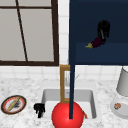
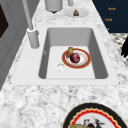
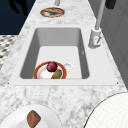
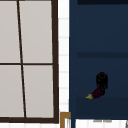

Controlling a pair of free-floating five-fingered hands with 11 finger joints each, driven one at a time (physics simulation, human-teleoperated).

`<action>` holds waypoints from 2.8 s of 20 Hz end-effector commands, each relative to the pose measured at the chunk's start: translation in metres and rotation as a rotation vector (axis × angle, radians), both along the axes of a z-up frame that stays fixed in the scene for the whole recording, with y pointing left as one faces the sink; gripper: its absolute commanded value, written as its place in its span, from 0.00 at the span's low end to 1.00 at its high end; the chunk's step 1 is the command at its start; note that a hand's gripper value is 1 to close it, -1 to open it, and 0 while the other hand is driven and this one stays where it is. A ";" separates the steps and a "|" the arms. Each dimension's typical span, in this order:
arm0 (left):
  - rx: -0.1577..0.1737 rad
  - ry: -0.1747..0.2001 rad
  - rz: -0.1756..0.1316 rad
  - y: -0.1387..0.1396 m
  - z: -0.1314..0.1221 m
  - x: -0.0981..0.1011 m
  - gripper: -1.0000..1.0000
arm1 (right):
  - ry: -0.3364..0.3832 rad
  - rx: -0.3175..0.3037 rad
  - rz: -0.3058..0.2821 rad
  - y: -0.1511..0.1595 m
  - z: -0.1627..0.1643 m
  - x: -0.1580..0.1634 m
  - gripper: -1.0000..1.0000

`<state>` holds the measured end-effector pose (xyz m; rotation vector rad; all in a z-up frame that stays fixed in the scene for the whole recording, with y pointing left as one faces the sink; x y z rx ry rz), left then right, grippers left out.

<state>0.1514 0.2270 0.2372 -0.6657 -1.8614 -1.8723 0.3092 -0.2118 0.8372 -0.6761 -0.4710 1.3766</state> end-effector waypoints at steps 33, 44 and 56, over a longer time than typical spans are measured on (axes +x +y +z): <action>0.000 0.000 0.000 0.000 0.000 0.000 0.50 | 0.054 -0.018 -0.062 -0.003 -0.211 0.249 1.00; 0.000 0.000 0.000 0.000 0.000 0.000 0.50 | 0.174 0.070 0.012 -0.026 -0.246 0.281 0.00; 0.000 0.000 0.000 0.000 0.000 0.000 0.50 | 0.321 0.172 0.038 -0.049 -0.159 0.278 0.00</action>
